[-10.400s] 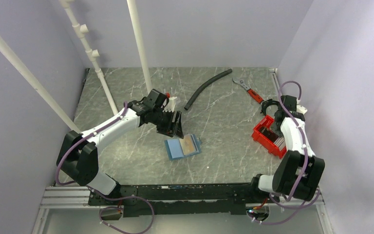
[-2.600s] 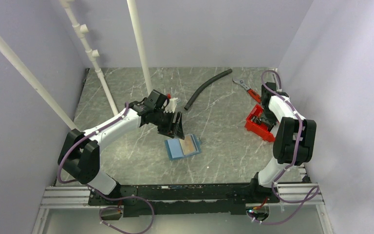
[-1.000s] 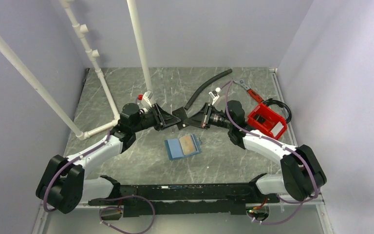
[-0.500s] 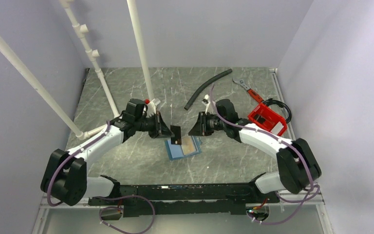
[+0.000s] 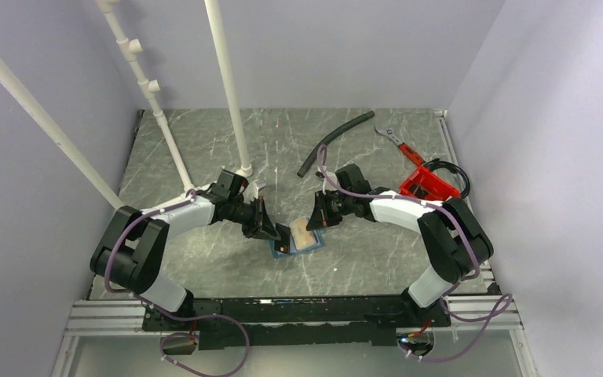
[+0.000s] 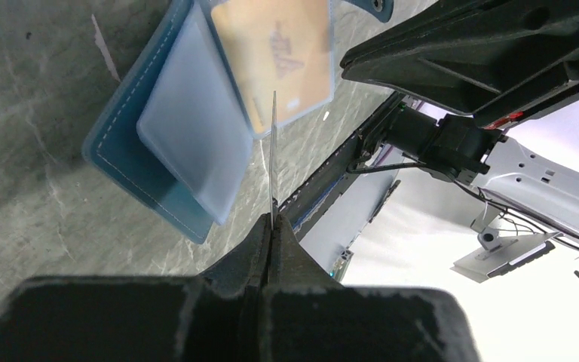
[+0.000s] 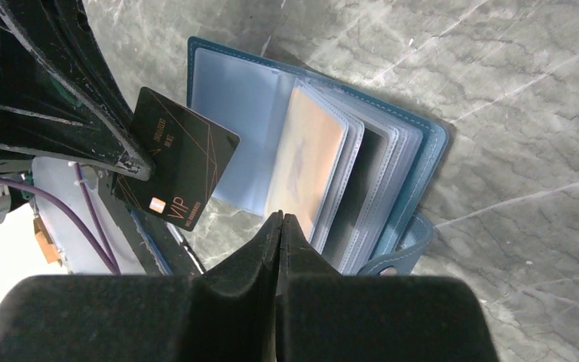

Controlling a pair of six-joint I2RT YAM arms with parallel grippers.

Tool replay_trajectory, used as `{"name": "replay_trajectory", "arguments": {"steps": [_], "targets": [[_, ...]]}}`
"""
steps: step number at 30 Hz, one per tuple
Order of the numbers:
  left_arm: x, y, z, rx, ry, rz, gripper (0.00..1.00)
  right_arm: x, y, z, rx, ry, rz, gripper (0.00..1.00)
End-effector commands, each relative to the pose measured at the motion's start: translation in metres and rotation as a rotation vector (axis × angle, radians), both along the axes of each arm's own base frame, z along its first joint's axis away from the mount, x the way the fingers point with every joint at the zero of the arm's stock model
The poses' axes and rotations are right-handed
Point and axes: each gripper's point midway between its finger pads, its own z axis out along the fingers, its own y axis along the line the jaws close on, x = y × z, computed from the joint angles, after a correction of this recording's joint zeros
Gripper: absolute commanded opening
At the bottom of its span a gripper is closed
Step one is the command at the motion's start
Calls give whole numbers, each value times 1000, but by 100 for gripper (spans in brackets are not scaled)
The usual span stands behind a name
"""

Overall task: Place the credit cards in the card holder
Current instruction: Insert the credit card into the card holder.

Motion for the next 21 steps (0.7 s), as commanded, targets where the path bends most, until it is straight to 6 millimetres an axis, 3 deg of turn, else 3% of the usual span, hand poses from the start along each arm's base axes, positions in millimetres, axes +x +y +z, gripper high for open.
{"name": "replay_trajectory", "arguments": {"steps": [1, 10, 21], "targets": [[7, -5, 3, -51, -28, -25, 0, 15, 9, 9, 23, -83, 31, 0], [5, -4, -12, -58, 14, -21, 0, 19, -5, -23, -65, -31, -51, 0], [6, -5, -25, -79, 43, -9, 0, 14, -10, -36, -82, -2, -63, 0]]}}
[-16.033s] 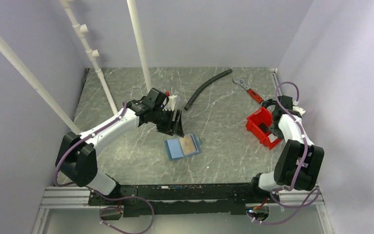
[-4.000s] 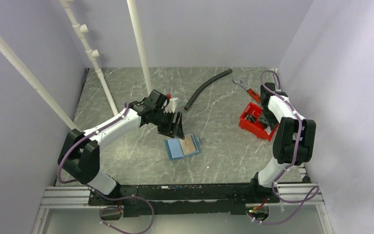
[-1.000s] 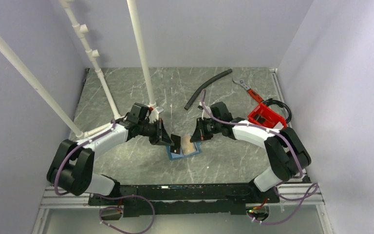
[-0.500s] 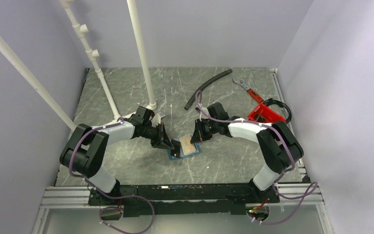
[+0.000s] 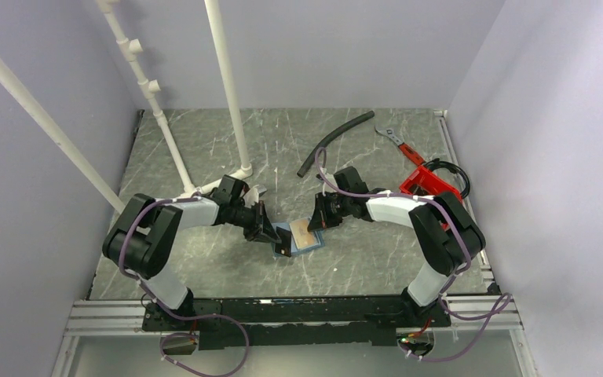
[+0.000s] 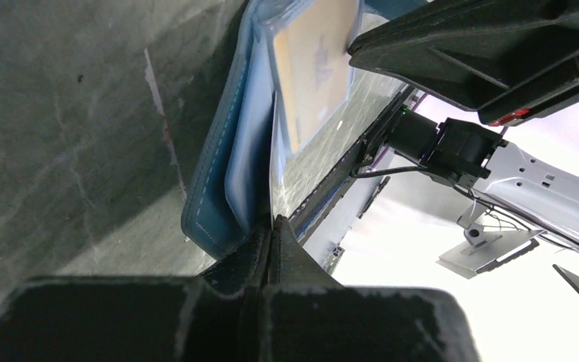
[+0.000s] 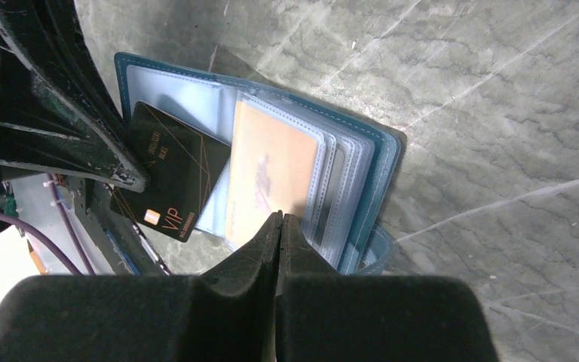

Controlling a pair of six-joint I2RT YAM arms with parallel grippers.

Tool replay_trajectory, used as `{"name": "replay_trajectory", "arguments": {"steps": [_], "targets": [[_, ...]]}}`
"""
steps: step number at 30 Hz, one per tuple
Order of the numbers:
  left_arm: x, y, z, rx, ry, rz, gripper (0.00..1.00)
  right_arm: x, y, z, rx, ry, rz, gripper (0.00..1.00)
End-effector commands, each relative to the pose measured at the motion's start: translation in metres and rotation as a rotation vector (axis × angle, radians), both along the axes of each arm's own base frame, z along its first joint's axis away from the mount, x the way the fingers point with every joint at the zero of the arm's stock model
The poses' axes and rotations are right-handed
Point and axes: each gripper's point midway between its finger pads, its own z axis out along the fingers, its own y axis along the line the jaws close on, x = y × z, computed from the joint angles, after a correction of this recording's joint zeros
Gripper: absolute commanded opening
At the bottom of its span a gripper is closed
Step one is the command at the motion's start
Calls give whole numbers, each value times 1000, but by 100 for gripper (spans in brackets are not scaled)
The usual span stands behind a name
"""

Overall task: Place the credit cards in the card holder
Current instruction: Insert the credit card into the card holder.

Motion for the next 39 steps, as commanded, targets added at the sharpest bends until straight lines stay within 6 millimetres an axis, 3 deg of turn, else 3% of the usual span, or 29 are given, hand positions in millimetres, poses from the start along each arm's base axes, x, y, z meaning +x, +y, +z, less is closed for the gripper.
{"name": "replay_trajectory", "arguments": {"steps": [1, 12, 21, 39], "targets": [[4, -4, 2, -51, -8, -2, 0, 4, -5, -10, -28, -17, -17, 0], [8, -5, 0, -61, -27, 4, 0, 3, -4, -10, -25, -12, -9, 0], [4, -1, 30, -66, -90, 19, 0, 1, -5, -14, -26, -1, -4, 0], [8, -7, -4, -77, -28, 19, 0, -2, -3, -15, -14, 12, 1, 0]]}}
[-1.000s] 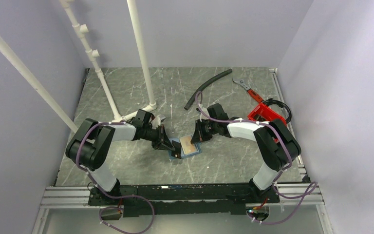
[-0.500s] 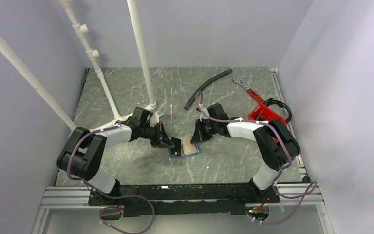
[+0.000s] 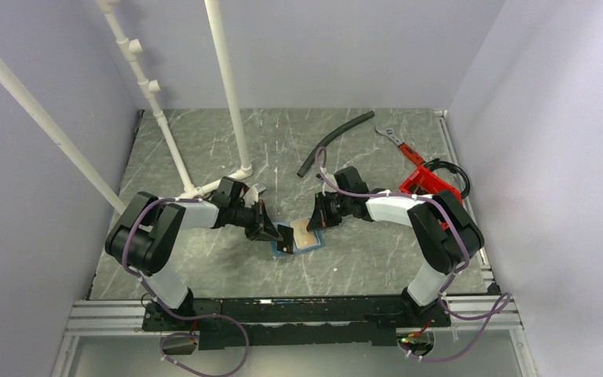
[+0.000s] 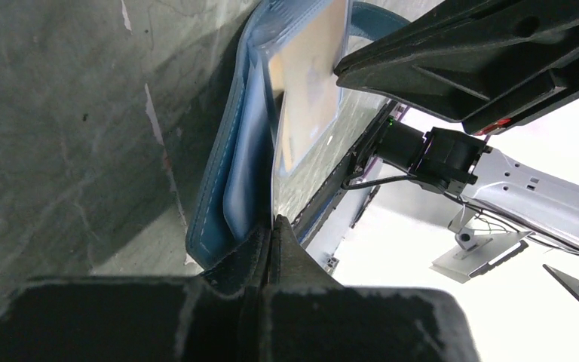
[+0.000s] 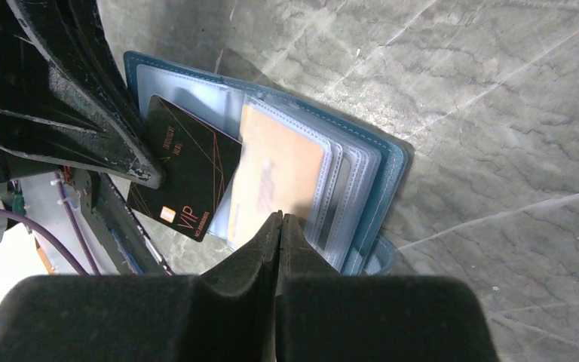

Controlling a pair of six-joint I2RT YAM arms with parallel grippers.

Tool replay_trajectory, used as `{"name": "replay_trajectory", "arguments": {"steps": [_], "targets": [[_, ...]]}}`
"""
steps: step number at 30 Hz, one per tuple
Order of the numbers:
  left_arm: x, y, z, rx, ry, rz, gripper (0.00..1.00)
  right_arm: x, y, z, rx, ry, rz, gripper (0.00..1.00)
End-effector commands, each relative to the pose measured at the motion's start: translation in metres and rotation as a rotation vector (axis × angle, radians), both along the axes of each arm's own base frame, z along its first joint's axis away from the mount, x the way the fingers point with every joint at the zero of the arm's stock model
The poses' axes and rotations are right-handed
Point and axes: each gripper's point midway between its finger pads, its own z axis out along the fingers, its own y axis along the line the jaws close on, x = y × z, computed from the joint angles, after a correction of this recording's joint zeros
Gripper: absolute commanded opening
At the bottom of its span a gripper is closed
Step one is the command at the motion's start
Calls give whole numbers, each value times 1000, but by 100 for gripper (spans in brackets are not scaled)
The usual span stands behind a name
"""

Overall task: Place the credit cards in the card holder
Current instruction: Insert the credit card into the card holder.

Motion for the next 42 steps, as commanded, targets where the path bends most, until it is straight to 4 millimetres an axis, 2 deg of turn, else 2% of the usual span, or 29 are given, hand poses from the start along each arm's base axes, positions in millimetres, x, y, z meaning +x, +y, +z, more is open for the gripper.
{"name": "replay_trajectory", "arguments": {"steps": [1, 11, 30, 42], "targets": [[1, -1, -2, -20, -5, -8, 0, -3, -7, -15, -38, 11, -10, 0], [-6, 2, -5, -10, 11, 7, 0, -5, -9, -17, -42, 11, -8, 0], [23, -5, -18, -8, -5, 164, 0, -6, -4, -18, -13, 30, -16, 0], [23, -11, -28, 33, -12, 249, 0, -10, -4, -18, 1, 46, -27, 0]]}}
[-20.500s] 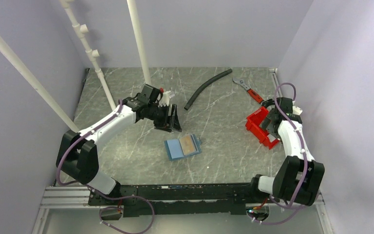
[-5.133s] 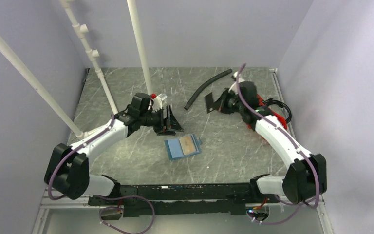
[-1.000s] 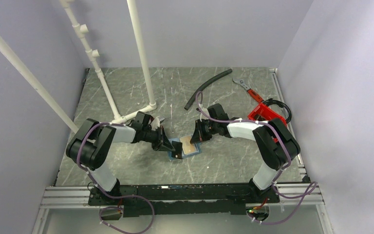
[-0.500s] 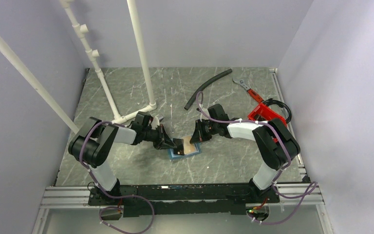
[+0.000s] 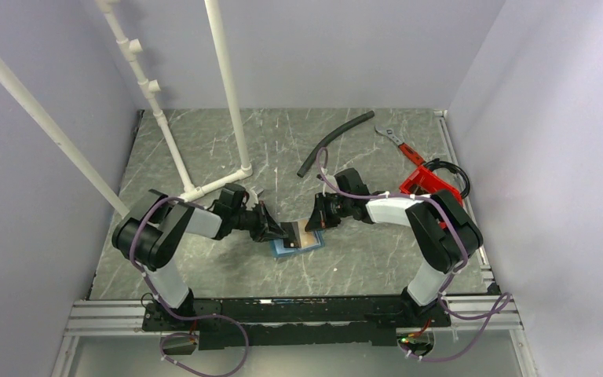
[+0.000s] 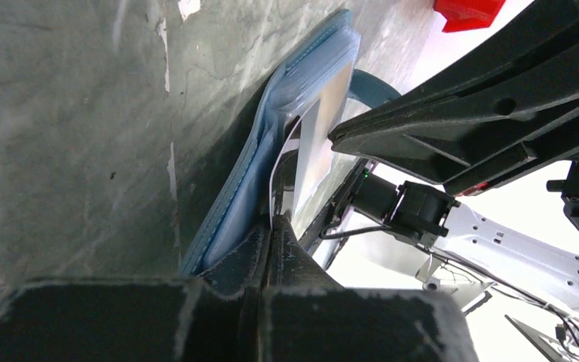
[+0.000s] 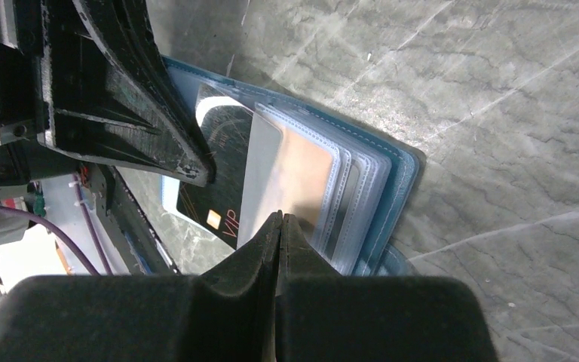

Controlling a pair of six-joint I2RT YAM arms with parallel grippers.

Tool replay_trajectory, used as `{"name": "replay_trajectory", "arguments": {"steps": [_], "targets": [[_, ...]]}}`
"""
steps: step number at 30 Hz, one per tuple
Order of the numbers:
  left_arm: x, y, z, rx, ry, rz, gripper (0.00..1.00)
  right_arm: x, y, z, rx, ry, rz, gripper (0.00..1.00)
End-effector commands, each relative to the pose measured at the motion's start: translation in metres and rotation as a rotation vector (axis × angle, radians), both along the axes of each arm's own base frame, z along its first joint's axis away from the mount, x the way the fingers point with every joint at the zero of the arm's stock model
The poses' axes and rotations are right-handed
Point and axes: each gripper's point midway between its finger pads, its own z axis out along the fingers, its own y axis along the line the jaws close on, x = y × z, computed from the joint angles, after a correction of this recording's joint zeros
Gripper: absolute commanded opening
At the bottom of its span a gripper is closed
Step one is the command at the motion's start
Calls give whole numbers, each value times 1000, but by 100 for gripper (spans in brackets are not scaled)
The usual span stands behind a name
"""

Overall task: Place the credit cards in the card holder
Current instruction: Insert the credit card into the card holder.

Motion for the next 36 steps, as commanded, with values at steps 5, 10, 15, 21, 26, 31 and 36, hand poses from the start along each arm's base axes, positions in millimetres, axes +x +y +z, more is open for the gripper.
{"name": "replay_trajectory", "arguments": {"steps": [5, 10, 15, 21, 26, 31, 36], "targets": [[9, 7, -20, 128, -53, 184, 0, -12, -9, -3, -19, 87, -56, 0], [10, 9, -19, 184, -80, 190, 0, 3, -30, 17, -64, 70, -106, 6], [8, 2, -21, 184, -66, 151, 1, 0, -33, 14, -65, 47, -24, 22], [1, -3, -24, 236, -54, 135, 23, -5, -17, 10, 24, 81, 6, 24], [-2, -14, -17, 343, -86, 124, 43, -9, -10, 10, 47, 91, -16, 10], [4, -28, -1, 397, -118, 131, 51, -12, -7, 9, 73, 94, -57, 0], [10, -48, -3, 413, -122, 86, 51, -16, -5, 4, 75, 109, -58, 0]]}}
